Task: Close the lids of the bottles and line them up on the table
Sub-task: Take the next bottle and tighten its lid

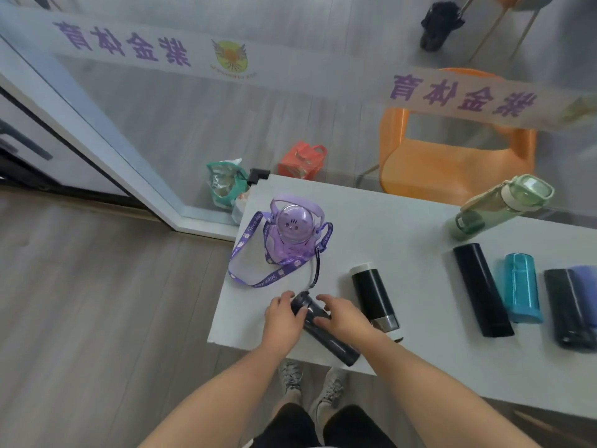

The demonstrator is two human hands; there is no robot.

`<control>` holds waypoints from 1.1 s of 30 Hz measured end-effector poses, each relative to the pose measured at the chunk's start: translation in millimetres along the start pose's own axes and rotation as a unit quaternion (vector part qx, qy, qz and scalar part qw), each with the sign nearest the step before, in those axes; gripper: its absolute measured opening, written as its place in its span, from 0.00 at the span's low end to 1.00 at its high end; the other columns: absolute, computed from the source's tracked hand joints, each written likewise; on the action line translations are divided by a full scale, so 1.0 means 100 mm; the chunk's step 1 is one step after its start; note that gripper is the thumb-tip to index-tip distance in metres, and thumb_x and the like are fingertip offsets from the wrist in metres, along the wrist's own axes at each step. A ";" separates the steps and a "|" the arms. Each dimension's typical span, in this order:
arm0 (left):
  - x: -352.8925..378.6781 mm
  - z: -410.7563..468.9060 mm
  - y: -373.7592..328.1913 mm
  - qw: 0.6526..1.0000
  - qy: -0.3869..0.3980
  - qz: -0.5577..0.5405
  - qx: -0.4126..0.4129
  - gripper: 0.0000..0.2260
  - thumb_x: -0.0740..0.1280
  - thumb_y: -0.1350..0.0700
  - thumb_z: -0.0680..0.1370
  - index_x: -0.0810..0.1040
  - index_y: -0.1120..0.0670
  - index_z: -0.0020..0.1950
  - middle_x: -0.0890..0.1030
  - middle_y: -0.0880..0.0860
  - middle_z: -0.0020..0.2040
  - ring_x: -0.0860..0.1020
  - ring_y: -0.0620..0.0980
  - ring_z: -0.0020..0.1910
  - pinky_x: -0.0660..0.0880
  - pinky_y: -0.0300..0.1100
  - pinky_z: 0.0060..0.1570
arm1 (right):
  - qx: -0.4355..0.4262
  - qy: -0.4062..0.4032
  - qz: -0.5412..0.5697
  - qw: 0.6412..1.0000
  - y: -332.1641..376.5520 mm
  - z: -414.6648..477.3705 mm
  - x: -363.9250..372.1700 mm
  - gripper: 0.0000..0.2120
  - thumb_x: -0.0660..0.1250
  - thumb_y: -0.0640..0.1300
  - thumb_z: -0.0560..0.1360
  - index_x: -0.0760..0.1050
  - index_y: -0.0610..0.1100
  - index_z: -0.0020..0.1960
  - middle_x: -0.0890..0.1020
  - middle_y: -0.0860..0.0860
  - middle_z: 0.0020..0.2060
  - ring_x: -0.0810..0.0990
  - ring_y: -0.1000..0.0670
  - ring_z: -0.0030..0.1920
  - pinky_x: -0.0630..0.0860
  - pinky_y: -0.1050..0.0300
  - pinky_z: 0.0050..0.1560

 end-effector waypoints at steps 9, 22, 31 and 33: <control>-0.11 -0.05 -0.04 0.996 0.015 -0.083 -0.043 0.16 0.73 0.49 0.73 0.75 0.49 0.58 0.81 0.50 0.52 0.79 0.49 0.49 0.74 0.41 0.48 | -0.003 0.031 0.077 0.997 0.06 -0.03 -0.02 0.39 0.74 0.52 0.71 0.59 0.57 0.76 0.79 0.48 0.56 0.81 0.48 0.52 0.80 0.51 0.55; -0.73 -0.36 -0.86 0.964 -0.059 0.015 0.259 0.15 0.73 0.53 0.73 0.77 0.48 0.59 0.69 0.45 0.61 0.71 0.46 0.59 0.70 0.39 0.62 | -0.150 -0.135 0.116 0.973 0.43 -0.44 -0.75 0.30 0.73 0.40 0.74 0.66 0.52 0.72 0.78 0.56 0.59 0.80 0.53 0.54 0.74 0.74 0.49; -0.73 -0.57 -0.78 0.918 -0.046 0.180 0.349 0.18 0.70 0.45 0.74 0.71 0.45 0.61 0.67 0.49 0.62 0.70 0.48 0.58 0.75 0.42 0.56 | -0.160 -0.111 0.072 0.978 0.42 -0.73 -0.72 0.34 0.72 0.44 0.75 0.60 0.58 0.75 0.77 0.55 0.62 0.78 0.53 0.56 0.73 0.63 0.57; -0.72 -0.60 -0.80 0.906 -0.051 0.202 0.369 0.18 0.69 0.44 0.74 0.71 0.45 0.61 0.67 0.49 0.62 0.70 0.48 0.58 0.75 0.42 0.55 | -0.153 -0.107 0.047 0.981 0.41 -0.77 -0.74 0.37 0.72 0.43 0.76 0.57 0.56 0.78 0.77 0.51 0.66 0.79 0.50 0.59 0.75 0.58 0.61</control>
Point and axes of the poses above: each hand's wrist, its own z-axis towards the middle knuckle, its own x-axis out of the palm, y = z × x, the point moved 4 cm from there along z, towards the middle knuckle
